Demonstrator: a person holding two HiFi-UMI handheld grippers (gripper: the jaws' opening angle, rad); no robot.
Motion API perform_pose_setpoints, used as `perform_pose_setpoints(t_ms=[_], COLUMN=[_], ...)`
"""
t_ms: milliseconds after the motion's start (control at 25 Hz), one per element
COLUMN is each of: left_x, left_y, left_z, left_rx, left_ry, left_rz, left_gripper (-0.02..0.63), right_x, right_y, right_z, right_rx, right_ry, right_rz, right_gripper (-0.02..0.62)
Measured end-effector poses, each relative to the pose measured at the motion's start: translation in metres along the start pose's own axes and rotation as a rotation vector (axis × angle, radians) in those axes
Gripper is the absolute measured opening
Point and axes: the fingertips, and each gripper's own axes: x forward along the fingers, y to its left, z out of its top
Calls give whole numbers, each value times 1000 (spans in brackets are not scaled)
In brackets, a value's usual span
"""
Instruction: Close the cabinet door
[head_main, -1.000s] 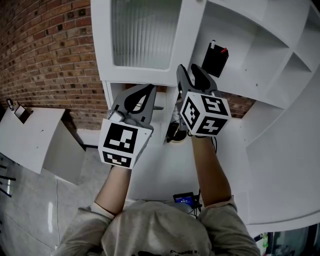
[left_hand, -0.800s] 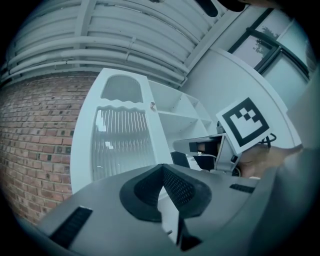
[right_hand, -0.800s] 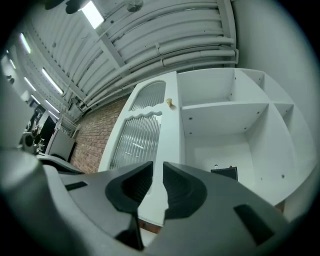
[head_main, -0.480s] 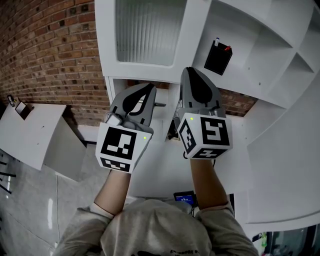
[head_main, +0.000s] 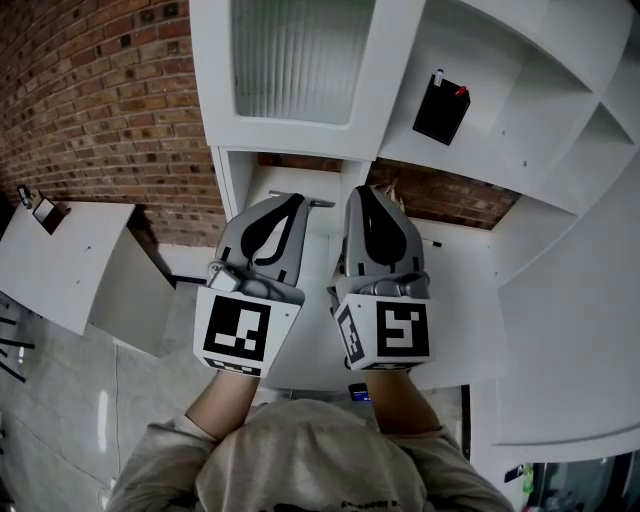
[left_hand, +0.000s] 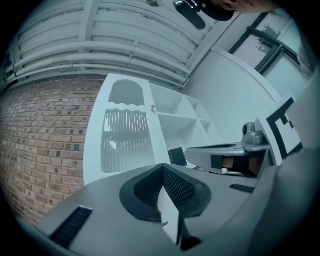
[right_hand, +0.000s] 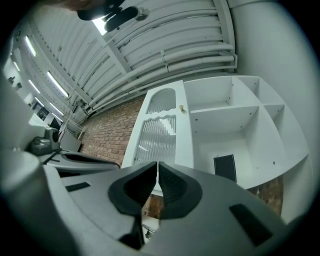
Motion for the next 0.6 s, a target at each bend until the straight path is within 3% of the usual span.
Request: perform_pose_setpoints(t_ms=[360, 600], left_x=[-28, -47], left_y=[-16, -37], left_z=[-27, -48], left_rx=[-55, -67], left_ry=[36, 83], left_rz=[28, 2], left_gripper=[8, 8], right_x=[-40, -67], right_y=[26, 42], right_z=[-28, -52], right_rx=[1, 29], right_ry=[49, 112], right_rz=[49, 69], right_gripper=[26, 26])
